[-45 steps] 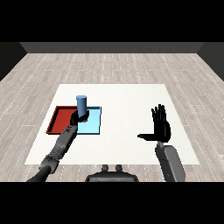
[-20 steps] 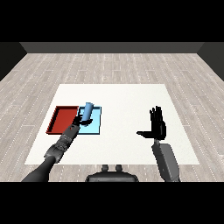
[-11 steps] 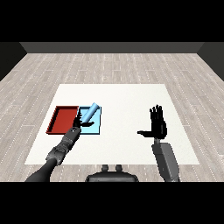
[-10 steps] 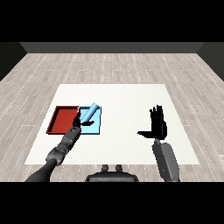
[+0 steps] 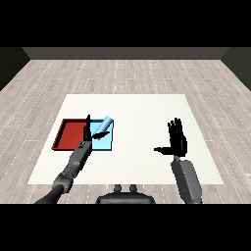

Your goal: Pick the blue can and put it in the blue box

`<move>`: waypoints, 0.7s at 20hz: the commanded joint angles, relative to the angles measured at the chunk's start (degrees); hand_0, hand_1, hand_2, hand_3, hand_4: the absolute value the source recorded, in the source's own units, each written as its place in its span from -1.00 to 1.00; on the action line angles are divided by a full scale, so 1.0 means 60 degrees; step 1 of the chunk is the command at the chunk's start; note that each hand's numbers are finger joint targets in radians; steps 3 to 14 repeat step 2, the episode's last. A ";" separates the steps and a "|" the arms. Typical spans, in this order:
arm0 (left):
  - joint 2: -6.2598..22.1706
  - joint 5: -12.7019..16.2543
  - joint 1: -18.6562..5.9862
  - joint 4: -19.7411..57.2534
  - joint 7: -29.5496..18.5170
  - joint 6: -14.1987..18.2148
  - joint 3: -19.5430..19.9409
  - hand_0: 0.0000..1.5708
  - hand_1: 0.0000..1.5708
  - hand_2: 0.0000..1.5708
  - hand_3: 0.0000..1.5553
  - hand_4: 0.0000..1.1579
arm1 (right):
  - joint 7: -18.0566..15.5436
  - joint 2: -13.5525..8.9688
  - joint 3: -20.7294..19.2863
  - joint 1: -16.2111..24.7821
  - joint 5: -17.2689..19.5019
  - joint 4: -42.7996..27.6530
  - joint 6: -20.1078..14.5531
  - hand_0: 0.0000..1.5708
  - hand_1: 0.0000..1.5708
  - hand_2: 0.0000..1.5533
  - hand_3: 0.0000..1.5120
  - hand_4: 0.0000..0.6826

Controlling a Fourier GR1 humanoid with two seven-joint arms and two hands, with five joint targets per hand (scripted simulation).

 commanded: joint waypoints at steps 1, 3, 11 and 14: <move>-0.0237 0.0312 0.1035 -0.1967 -0.1258 -0.1236 -0.0203 -1.00 -1.00 -1.00 -1.00 -1.00 | -0.0015 0.0038 0.0322 0.0472 0.0364 -0.0265 -0.0098 -1.00 -1.00 -1.00 -1.00 -1.00; -0.0339 0.0279 0.1485 -0.2524 -0.1202 -0.1259 -0.0417 -1.00 -1.00 -1.00 -1.00 -1.00 | 0.0354 -0.0289 0.0020 0.0144 0.0152 -0.0450 -0.0057 -1.00 -1.00 -1.00 -1.00 -1.00; -0.0339 0.0279 0.1485 -0.2524 -0.1202 -0.1259 -0.0417 -1.00 -1.00 -1.00 -1.00 -1.00 | 0.0354 -0.0289 0.0020 0.0144 0.0152 -0.0450 -0.0057 -1.00 -1.00 -1.00 -1.00 -1.00; -0.0339 0.0279 0.1485 -0.2524 -0.1202 -0.1259 -0.0417 -1.00 -1.00 -1.00 -1.00 -1.00 | 0.0354 -0.0289 0.0020 0.0144 0.0152 -0.0450 -0.0057 -1.00 -1.00 -1.00 -1.00 -1.00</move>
